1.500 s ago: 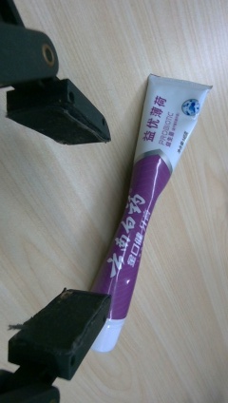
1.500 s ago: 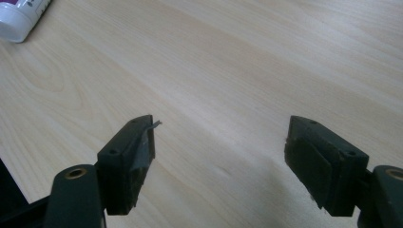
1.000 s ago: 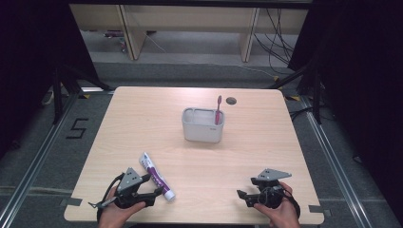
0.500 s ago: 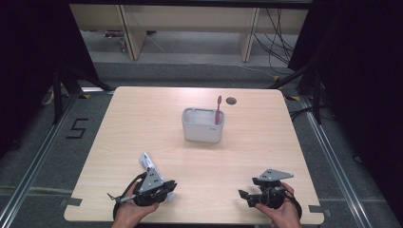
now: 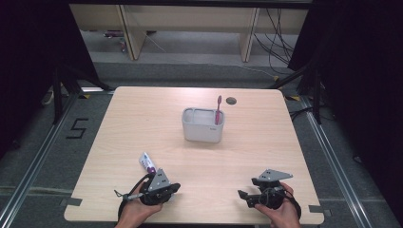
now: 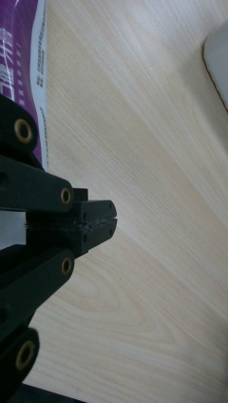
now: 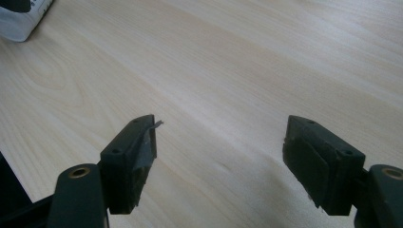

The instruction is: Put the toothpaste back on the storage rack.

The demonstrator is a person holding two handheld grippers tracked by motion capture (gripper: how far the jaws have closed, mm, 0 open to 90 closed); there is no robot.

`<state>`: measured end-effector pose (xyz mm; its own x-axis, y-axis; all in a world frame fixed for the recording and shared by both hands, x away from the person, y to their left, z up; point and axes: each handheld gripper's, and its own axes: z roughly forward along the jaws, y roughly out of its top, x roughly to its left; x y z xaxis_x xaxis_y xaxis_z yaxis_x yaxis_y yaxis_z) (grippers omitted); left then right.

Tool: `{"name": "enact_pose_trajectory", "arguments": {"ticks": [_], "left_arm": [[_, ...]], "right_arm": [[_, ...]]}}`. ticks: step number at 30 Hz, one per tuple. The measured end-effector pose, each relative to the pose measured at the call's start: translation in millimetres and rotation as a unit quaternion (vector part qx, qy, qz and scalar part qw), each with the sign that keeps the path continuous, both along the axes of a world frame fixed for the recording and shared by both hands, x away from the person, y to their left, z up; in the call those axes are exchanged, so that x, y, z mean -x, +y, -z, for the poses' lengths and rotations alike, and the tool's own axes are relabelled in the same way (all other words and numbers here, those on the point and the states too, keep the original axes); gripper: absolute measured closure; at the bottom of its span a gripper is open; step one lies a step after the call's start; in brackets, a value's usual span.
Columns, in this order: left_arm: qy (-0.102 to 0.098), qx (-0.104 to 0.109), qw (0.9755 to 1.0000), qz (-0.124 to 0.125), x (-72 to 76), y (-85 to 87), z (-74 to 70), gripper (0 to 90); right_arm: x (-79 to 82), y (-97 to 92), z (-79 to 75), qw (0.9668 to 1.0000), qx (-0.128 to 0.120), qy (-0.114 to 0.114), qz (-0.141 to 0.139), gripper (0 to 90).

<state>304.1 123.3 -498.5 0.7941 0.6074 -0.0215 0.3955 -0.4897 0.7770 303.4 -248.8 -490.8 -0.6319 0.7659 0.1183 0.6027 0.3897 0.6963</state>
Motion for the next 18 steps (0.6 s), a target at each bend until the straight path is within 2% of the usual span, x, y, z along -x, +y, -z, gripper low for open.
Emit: {"name": "enact_pose_trajectory", "arguments": {"ticks": [2,7,9,10,12,13,15,18], "left_arm": [[0.004,0.0,1.0,-0.001,0.0,0.8,1.0,88.9],[0.005,-0.006,1.0,0.005,1.0,2.2,1.2,89.0],[0.004,-0.005,1.0,0.004,3.2,2.6,2.6,89.2],[0.005,-0.011,0.9999,0.008,3.0,3.9,3.0,89.2],[0.007,-0.01,0.9999,0.003,3.5,5.0,4.8,89.2],[0.007,-0.016,0.9998,0.009,3.8,6.1,4.4,89.3],[0.007,-0.019,0.9997,0.011,4.3,8.0,3.9,89.3],[0.007,-0.02,0.9996,0.016,6.3,10.9,4.1,89.3]], "right_arm": [[1.1,0.9,0.3,0.9998,-0.01,0.015,0.005,27.8],[0.8,0.9,0.6,0.9999,-0.006,0.012,0.007,27.8],[0.6,1.7,1.4,0.9998,-0.012,0.014,0.005,27.8],[0.8,1.1,0.5,0.9999,-0.007,0.011,0.005,27.9],[1.0,0.9,0.4,0.9999,-0.006,0.013,0.008,27.9],[0.9,1.2,0.7,0.9998,-0.01,0.016,0.007,27.8],[1.1,1.5,0.6,0.9999,-0.008,0.011,0.006,27.9],[0.7,1.4,0.9,0.9998,-0.011,0.015,0.005,27.9]]}}
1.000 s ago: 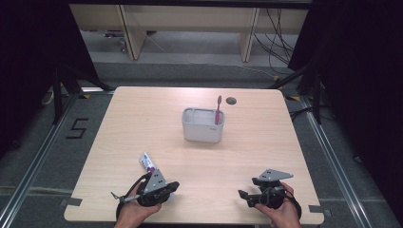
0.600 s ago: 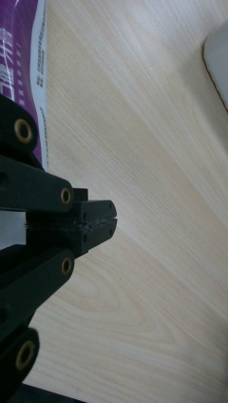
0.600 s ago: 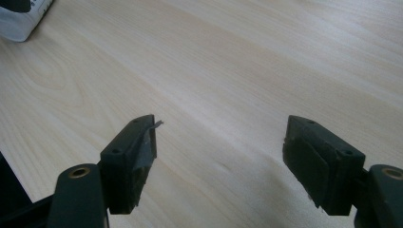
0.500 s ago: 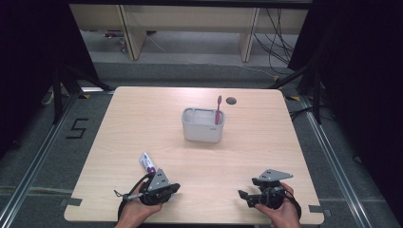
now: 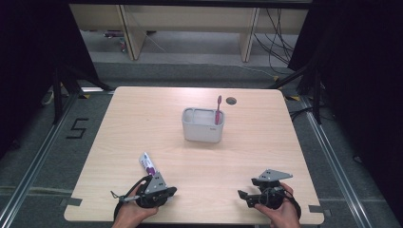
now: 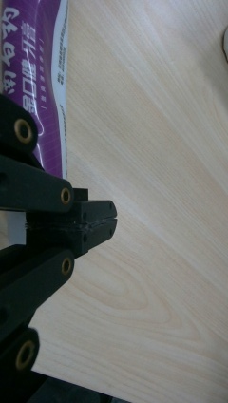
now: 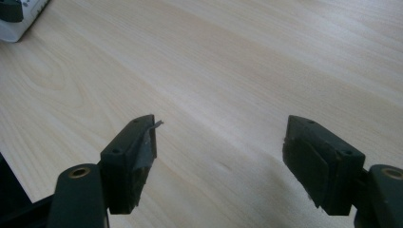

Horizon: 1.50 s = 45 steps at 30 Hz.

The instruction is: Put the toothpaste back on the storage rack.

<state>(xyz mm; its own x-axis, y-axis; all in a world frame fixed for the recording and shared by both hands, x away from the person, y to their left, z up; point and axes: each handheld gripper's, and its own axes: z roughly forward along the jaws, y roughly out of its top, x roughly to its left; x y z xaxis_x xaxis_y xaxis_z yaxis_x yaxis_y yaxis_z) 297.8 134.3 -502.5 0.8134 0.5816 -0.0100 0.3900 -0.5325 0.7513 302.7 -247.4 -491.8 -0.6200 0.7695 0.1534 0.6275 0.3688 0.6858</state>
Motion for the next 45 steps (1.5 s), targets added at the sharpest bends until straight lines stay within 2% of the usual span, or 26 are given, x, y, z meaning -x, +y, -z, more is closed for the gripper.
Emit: {"name": "enact_pose_trajectory", "arguments": {"ticks": [1,3,4,7,9,11,15,16,21,24,25,26,27,35,37,43,45], "left_arm": [[0.004,-0.004,1.0,0.003,1.4,2.8,-0.6,89.2],[0.007,-0.004,0.9999,0.006,2.3,5.7,-0.6,89.2],[0.009,-0.004,0.9999,0.007,2.8,7.2,-0.5,89.1],[0.015,-0.003,0.9998,0.012,5.9,14.7,0.3,88.2],[0.016,-0.002,0.9999,0.005,7.0,18.7,0.9,88.2],[0.017,-0.008,0.9998,0.006,7.6,24.1,0.5,88.1],[0.026,-0.01,0.9996,0.01,11.4,32.5,0.6,87.7],[0.025,-0.013,0.9995,0.01,12.4,34.4,1.0,87.7],[0.034,-0.02,0.999,0.019,16.4,46.3,2.0,87.0],[0.037,-0.024,0.9989,0.014,17.2,53.3,1.4,86.6],[0.036,-0.031,0.9988,0.01,16.5,57.4,0.8,86.3],[0.038,-0.023,0.999,0.005,16.9,58.5,1.1,86.3],[0.038,-0.029,0.9988,0.008,16.6,62.2,0.1,86.1],[0.041,-0.041,0.9983,-0.012,13.0,78.8,2.8,86.1],[0.044,-0.043,0.9981,-0.01,12.9,82.3,2.8,86.2],[0.038,-0.065,0.9969,-0.025,12.4,95.4,2.7,86.2],[0.039,-0.071,0.9963,-0.029,10.4,100.6,3.4,86.3]], "right_arm": [[-1.5,-1.6,-0.4,0.9999,0.007,-0.011,-0.005,27.9],[-1.4,-1.7,-0.4,0.9999,0.007,-0.012,-0.005,27.8],[-0.3,-0.6,-0.4,1.0,-0.002,0.0,0.0,27.9],[-0.7,-1.4,-0.7,1.0,0.003,-0.007,0.001,27.9],[-0.7,-1.4,-0.6,1.0,0.002,-0.007,0.001,27.9],[-1.8,-1.8,-0.6,0.9999,0.006,-0.012,-0.003,27.9],[-0.6,-0.5,-0.4,1.0,-0.002,-0.002,0.002,27.9],[-1.8,-1.8,-0.5,0.9999,0.007,-0.011,-0.002,27.9],[-1.7,-1.2,-0.4,0.9999,0.005,-0.01,-0.003,27.9],[-2.1,-0.6,0.1,0.9999,0.0,-0.009,-0.008,27.9],[-0.8,0.1,-0.2,1.0,-0.002,-0.002,0.0,27.9],[-0.8,0.1,-0.2,1.0,-0.002,-0.002,0.0,27.9],[0.2,1.1,-0.7,1.0,0.0,0.0,0.005,27.9],[-0.1,0.9,-0.8,1.0,0.001,-0.003,0.001,27.9],[-0.1,0.9,-0.7,1.0,0.001,-0.001,0.003,27.9],[0.1,2.0,-0.2,1.0,-0.004,0.0,0.003,27.9],[0.2,1.2,-1.0,1.0,0.002,-0.001,0.003,27.9]]}}
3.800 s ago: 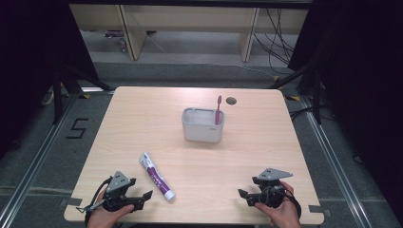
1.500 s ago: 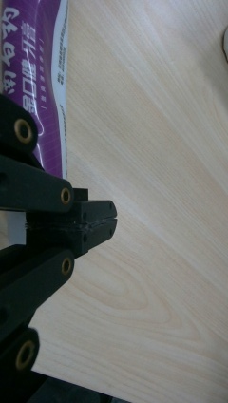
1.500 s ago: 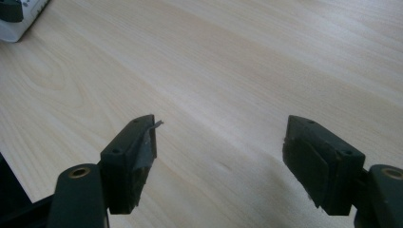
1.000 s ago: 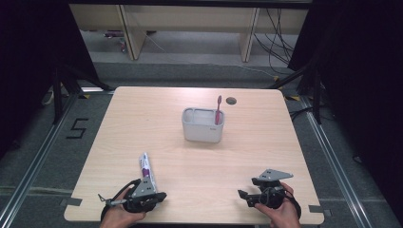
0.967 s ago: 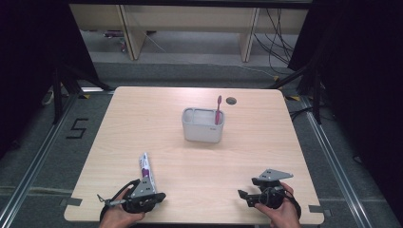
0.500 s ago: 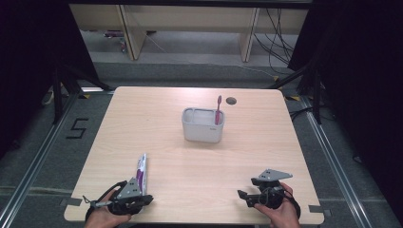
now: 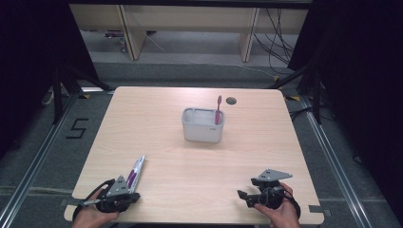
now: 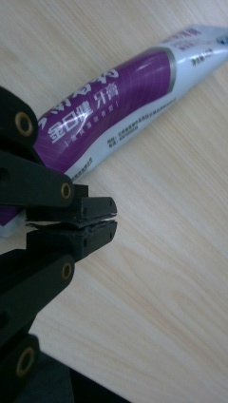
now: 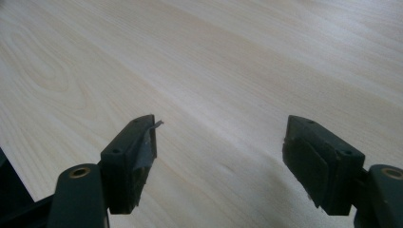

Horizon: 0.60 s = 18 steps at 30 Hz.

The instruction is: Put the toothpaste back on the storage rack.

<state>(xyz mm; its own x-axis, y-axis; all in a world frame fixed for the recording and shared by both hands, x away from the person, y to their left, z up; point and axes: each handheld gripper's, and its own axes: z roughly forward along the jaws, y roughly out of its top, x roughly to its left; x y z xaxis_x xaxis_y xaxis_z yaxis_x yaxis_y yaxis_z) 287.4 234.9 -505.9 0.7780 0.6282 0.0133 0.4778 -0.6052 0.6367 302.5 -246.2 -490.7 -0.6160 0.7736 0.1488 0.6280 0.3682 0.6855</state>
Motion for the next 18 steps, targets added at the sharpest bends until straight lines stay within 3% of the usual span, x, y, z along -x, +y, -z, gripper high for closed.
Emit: {"name": "enact_pose_trajectory", "arguments": {"ticks": [5,7,10,11,15,18], "left_arm": [[-0.001,-0.006,0.9999,-0.013,-1.0,10.7,0.3,86.1],[-0.004,-0.006,0.9998,-0.019,-1.8,16.3,-0.7,85.9],[-0.003,-0.001,0.9995,-0.031,-2.7,22.5,-0.8,86.1],[-0.002,-0.014,0.9996,-0.025,-4.6,25.1,-1.8,86.1],[-0.006,-0.011,0.999,-0.043,-6.0,30.9,-1.5,85.7],[-0.002,-0.003,0.9988,-0.049,-4.5,30.6,-5.4,79.2]], "right_arm": [[-0.4,-0.3,0.5,1.0,0.001,-0.007,-0.004,28.0],[-0.2,0.6,1.0,1.0,-0.007,0.003,-0.002,27.9],[-1.5,-0.3,1.9,0.9999,0.0,-0.01,-0.009,28.0],[-1.5,-0.3,1.9,0.9999,0.0,-0.01,-0.009,28.0],[-1.0,-0.1,0.8,1.0,-0.004,-0.002,-0.008,27.9],[-1.4,-0.5,1.3,0.9999,0.004,-0.01,-0.007,28.0]]}}
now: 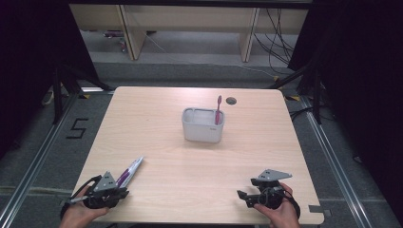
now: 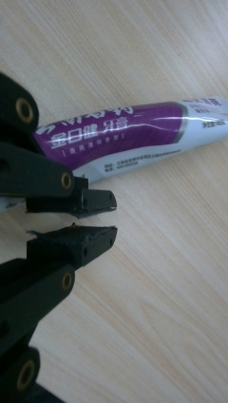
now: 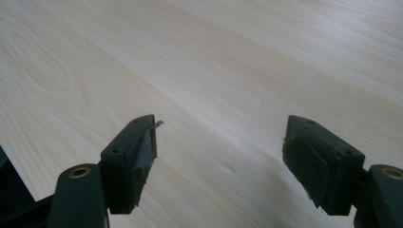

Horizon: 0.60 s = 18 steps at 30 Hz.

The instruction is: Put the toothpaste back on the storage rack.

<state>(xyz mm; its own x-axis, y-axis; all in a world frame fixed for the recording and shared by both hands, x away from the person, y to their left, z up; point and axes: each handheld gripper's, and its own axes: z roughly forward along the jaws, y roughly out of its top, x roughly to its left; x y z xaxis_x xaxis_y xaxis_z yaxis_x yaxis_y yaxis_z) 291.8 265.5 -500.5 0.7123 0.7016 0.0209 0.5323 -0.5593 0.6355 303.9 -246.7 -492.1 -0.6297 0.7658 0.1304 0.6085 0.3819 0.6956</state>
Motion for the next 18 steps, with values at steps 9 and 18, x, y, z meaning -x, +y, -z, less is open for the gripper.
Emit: {"name": "enact_pose_trajectory", "arguments": {"ticks": [9,18], "left_arm": [[0.003,0.007,0.9989,-0.046,-10.6,6.4,-22.1,59.5],[0.046,-0.021,0.9956,-0.079,-36.4,7.8,-19.2,47.0]], "right_arm": [[0.9,1.1,-0.1,0.9998,-0.011,0.013,0.004,28.0],[0.0,0.1,0.3,1.0,-0.002,0.003,0.0,28.2]]}}
